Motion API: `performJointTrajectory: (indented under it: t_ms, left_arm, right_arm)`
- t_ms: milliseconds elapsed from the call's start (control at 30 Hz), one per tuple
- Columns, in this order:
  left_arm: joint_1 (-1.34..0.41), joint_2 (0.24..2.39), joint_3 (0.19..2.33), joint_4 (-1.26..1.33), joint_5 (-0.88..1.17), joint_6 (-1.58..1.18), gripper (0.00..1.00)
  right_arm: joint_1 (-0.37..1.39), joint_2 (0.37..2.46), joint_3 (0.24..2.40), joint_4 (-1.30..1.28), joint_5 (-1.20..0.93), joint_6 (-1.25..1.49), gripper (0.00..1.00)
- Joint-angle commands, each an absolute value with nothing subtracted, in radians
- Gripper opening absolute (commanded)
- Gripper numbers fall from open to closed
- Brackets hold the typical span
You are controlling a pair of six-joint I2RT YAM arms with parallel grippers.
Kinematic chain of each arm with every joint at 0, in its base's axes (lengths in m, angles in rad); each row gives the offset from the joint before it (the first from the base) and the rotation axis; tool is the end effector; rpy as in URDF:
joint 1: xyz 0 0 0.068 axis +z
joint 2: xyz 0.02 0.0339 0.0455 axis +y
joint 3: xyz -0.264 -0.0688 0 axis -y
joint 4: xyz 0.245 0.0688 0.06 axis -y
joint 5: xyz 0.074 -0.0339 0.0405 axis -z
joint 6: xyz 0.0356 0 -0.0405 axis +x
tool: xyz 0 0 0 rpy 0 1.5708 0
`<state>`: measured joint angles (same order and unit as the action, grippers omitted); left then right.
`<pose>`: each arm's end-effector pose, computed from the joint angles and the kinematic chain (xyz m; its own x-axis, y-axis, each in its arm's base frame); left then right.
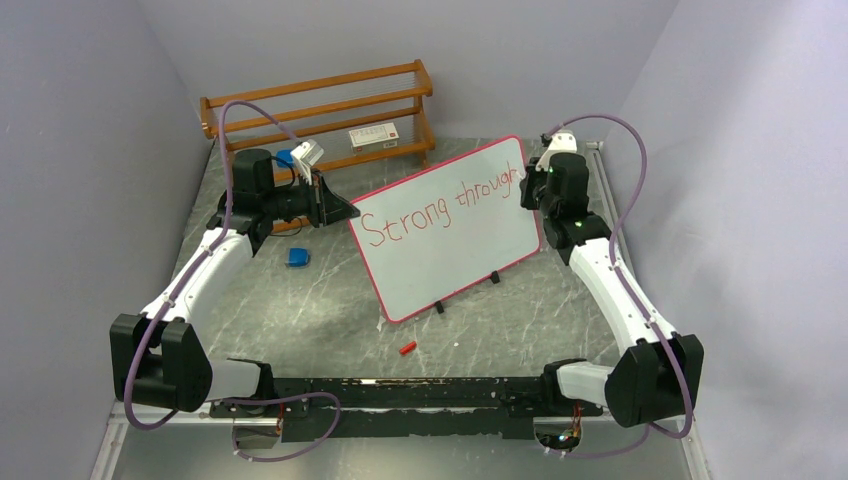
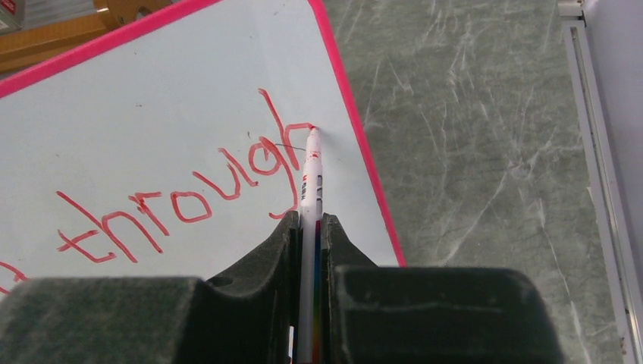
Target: Write a sentence on the whiteboard
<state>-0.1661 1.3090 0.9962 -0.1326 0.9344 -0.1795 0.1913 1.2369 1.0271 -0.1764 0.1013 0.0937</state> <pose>0.2804 -0.0760 0.3092 -0.5634 -0.0131 -0.8261 0.7251 0.4714 -0.5020 0.2824 0.0510 0.3294 -0.3773 0.0217 -0.9258 -0.0622 0.9969 0.0487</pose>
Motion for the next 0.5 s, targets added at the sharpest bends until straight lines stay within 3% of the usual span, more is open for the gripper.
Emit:
performJointTrajectory:
  t_ms: [0,467]
  left_arm:
    - [-0.195,1.335,0.984,-0.215,0.867,-0.104,0.05]
    - [-0.193,1.334,0.983,-0.215,0.861,-0.107,0.05]
  right_arm:
    - [0.183,1.232,0.999,-0.175,0.104,0.105,0.00]
    - [0.183,1.180,0.961,-0.205,0.123,0.118,0.00]
